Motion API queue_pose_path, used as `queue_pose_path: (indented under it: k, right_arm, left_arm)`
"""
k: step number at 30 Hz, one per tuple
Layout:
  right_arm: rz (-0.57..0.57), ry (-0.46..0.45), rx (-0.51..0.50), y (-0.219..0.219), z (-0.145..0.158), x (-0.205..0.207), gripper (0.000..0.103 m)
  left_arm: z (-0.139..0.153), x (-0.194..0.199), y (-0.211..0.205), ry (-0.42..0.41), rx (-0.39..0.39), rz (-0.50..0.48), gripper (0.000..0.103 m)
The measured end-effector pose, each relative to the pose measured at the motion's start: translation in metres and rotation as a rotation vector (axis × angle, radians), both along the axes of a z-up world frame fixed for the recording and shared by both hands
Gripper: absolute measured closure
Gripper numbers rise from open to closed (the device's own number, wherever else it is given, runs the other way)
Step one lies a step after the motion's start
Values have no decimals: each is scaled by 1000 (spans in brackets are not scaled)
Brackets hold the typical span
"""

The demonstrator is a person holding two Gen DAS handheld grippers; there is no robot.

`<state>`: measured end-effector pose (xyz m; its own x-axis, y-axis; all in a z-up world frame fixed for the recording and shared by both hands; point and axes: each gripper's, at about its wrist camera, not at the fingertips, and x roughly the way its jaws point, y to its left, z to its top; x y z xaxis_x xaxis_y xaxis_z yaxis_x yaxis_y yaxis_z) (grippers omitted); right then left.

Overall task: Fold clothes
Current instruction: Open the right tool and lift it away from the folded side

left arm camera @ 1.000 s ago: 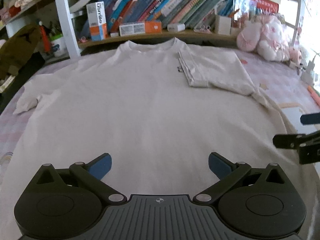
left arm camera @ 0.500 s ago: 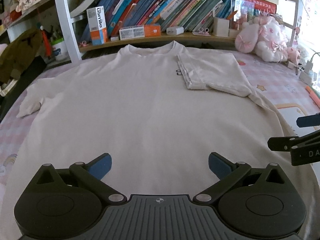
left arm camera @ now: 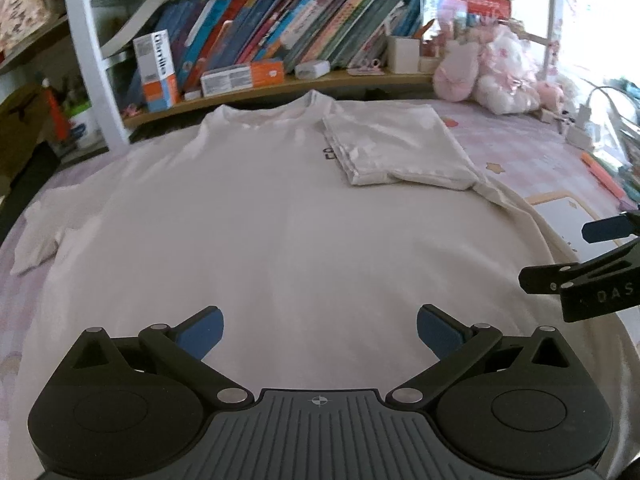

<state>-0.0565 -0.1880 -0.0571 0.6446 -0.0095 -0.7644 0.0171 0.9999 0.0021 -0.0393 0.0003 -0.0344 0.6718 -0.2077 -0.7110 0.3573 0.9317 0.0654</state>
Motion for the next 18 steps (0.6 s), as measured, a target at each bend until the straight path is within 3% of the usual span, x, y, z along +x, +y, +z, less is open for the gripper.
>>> queue_pose_path:
  k: [12, 18]
  right_arm:
    - [-59, 10, -33, 64, 3, -3, 0]
    - [-81, 19, -36, 98, 2, 0, 0]
  left_arm:
    - [8, 14, 60, -4, -35, -56, 0]
    - [8, 23, 101, 8, -62, -19, 0]
